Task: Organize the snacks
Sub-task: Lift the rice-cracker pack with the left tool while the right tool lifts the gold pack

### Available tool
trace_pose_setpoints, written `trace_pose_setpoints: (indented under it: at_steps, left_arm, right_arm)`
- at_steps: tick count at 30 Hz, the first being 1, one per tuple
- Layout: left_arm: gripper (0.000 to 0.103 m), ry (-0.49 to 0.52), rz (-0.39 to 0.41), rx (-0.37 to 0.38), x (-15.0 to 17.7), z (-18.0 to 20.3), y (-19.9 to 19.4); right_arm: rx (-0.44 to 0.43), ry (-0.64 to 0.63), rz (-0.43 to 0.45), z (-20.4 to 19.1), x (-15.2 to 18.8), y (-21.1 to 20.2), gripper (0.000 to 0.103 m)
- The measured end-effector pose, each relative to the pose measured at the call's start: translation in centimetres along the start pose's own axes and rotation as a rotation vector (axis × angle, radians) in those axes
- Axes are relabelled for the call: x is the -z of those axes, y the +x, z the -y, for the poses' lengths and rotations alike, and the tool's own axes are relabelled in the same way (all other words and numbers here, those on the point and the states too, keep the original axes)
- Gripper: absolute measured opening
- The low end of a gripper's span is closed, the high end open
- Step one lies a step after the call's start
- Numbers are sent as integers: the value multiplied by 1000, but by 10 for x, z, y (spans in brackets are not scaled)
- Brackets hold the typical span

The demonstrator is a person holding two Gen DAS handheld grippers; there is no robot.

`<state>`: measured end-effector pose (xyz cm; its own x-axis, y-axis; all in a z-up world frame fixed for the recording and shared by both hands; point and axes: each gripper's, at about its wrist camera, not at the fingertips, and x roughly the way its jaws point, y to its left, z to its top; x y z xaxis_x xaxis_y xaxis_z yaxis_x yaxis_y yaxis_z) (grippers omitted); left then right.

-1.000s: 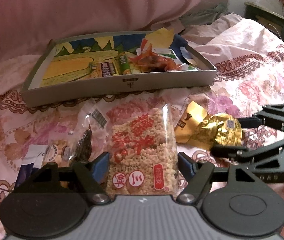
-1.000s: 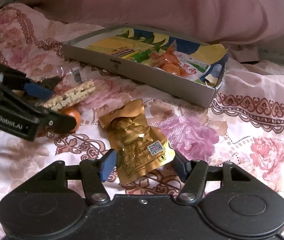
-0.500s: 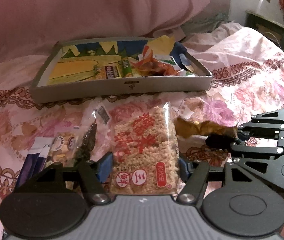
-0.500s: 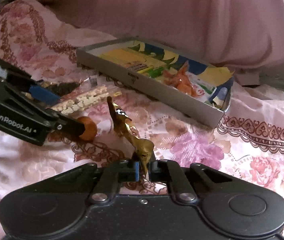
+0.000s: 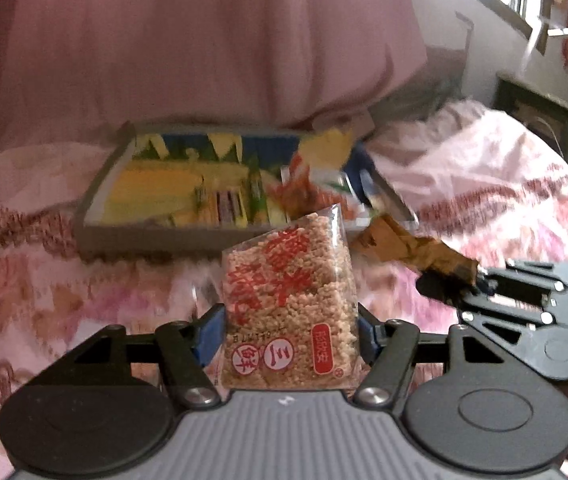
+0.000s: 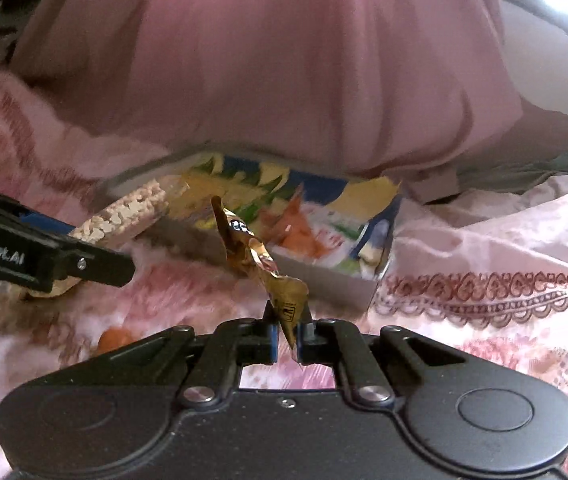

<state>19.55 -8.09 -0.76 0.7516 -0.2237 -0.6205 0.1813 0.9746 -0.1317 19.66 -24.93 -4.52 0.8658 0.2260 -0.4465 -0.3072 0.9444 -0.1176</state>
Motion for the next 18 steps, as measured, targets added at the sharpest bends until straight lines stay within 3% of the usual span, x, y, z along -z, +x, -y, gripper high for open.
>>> trace_pose_setpoints:
  at_steps: [8, 18]
  left_arm:
    - [69, 33, 61, -81, -62, -4, 29]
    - [69, 0, 39, -153, -108, -11, 95]
  right_arm:
    - [61, 80, 103, 25, -30, 45, 8]
    - [105, 131, 83, 55, -40, 95, 9]
